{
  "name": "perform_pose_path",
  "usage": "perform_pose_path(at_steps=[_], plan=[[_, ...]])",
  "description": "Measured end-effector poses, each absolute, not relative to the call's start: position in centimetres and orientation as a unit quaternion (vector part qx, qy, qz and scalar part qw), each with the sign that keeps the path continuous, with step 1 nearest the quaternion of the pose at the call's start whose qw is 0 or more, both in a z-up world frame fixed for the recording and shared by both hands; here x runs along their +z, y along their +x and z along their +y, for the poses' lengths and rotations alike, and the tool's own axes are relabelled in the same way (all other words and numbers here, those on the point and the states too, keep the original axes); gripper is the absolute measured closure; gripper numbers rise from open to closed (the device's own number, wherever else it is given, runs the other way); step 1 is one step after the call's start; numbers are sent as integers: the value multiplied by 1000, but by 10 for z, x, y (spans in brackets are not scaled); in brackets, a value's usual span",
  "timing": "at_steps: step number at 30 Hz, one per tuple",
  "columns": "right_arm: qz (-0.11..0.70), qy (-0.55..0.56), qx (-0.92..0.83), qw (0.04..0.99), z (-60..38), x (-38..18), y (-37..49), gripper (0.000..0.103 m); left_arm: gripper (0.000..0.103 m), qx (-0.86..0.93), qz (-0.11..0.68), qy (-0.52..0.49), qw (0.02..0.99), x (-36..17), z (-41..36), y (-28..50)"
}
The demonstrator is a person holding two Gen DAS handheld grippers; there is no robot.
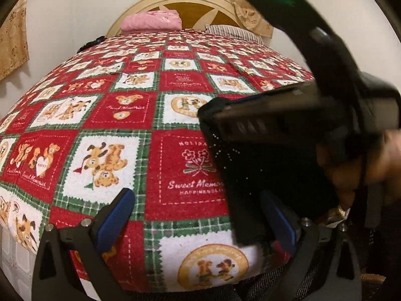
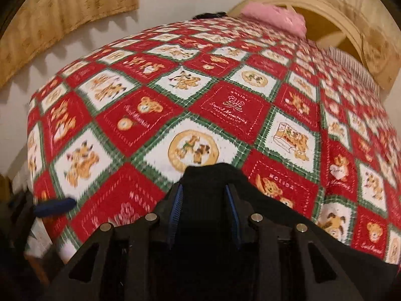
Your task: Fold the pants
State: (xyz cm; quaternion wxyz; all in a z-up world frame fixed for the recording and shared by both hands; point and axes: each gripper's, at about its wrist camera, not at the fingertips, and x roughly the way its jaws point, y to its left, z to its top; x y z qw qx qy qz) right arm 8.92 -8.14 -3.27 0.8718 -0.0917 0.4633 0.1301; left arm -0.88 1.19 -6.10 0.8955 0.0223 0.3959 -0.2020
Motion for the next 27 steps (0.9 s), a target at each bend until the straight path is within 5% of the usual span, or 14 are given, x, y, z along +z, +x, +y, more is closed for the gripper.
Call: perform_pose_path(at_steps=[6,14,27], plan=[[448,-12,137,884,-97,-30,97,66,1,-203,389,21,898,-61,12,-12],[282,42,76,956,-203,50,-37,62,1,-226,386,-14,894,-52,28,-8],[348,111,11,931,-300,17,-137,62,1,-225,359,-8,906,-21,16,8]])
